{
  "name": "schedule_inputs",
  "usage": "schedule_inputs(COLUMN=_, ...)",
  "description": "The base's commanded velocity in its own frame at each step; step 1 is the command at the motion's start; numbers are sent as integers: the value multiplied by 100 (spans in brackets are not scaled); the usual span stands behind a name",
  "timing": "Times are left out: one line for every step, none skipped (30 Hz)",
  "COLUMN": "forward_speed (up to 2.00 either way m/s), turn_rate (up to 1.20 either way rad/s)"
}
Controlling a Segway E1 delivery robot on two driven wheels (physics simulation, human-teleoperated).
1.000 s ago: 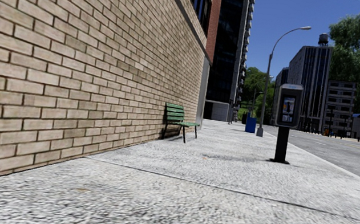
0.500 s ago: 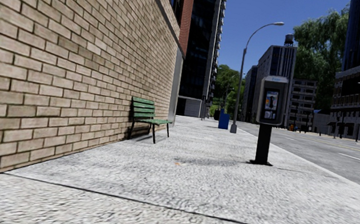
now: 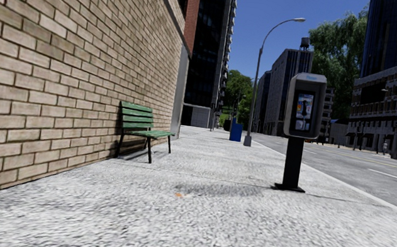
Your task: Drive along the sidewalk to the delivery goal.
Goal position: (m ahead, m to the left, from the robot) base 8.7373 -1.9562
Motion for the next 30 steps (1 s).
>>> schedule_inputs(forward_speed=118, turn_rate=-120)
schedule_inputs(forward_speed=117, turn_rate=-120)
schedule_inputs(forward_speed=116, turn_rate=-110)
schedule_inputs(forward_speed=116, turn_rate=-59)
schedule_inputs(forward_speed=116, turn_rate=-33)
schedule_inputs(forward_speed=116, turn_rate=-27)
schedule_inputs(forward_speed=116, turn_rate=-25)
schedule_inputs(forward_speed=115, turn_rate=-64)
schedule_inputs(forward_speed=113, turn_rate=-94)
schedule_inputs(forward_speed=111, turn_rate=-120)
schedule_inputs(forward_speed=111, turn_rate=-118)
schedule_inputs(forward_speed=111, turn_rate=-66)
schedule_inputs(forward_speed=111, turn_rate=-47)
schedule_inputs(forward_speed=110, turn_rate=-4)
schedule_inputs(forward_speed=110, turn_rate=0)
schedule_inputs(forward_speed=110, turn_rate=0)
schedule_inputs(forward_speed=110, turn_rate=0)
schedule_inputs(forward_speed=110, turn_rate=0)
schedule_inputs(forward_speed=110, turn_rate=0)
schedule_inputs(forward_speed=110, turn_rate=0)
schedule_inputs(forward_speed=110, turn_rate=0)
schedule_inputs(forward_speed=110, turn_rate=0)
schedule_inputs(forward_speed=110, turn_rate=0)
schedule_inputs(forward_speed=110, turn_rate=0)
schedule_inputs(forward_speed=110, turn_rate=0)
schedule_inputs(forward_speed=110, turn_rate=0)
schedule_inputs(forward_speed=110, turn_rate=0)
schedule_inputs(forward_speed=110, turn_rate=0)
schedule_inputs(forward_speed=110, turn_rate=0)
schedule_inputs(forward_speed=110, turn_rate=0)
